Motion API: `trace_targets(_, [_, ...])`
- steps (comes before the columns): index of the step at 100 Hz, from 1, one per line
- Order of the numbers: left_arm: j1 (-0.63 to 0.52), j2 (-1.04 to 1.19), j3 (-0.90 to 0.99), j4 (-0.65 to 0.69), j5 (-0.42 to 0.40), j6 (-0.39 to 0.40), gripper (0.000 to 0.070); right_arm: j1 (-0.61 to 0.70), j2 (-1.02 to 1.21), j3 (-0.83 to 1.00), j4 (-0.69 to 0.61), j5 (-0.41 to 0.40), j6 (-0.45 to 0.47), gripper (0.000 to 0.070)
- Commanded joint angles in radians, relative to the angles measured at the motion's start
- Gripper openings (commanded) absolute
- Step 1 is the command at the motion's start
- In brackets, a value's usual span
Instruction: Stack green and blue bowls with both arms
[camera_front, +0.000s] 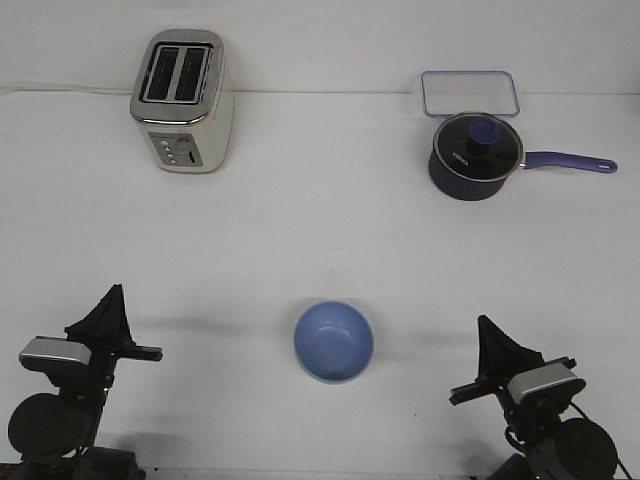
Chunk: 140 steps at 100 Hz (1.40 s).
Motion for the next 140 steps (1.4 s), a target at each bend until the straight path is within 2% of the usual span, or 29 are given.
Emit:
trace_targets(1, [0.022, -0.021, -0.07, 0.036, 0.038, 0.005, 0.0014, 0.007, 0.001, 0.001, 0.012, 0.0, -0.006, 0.0])
trace_targets(10, [0.048, -0.07, -0.174, 0.122, 0.085, -0.006, 0.0014, 0.008, 0.001, 0.001, 0.012, 0.0, -0.006, 0.0])
trace_targets(22, [0.061, -0.142, -0.28, 0.173, 0.086, -0.049, 0.0014, 0.007, 0.001, 0.001, 0.012, 0.0, -0.006, 0.0])
trace_targets(39, [0.065, -0.163, -0.363, 0.21, 0.086, -0.06, 0.0014, 0.008, 0.001, 0.001, 0.012, 0.0, -0.006, 0.0])
trace_targets(140, [0.066, -0.163, -0.362, 0.208, 0.077, -0.042, 0.0014, 0.007, 0.001, 0.001, 0.011, 0.0, -0.012, 0.0])
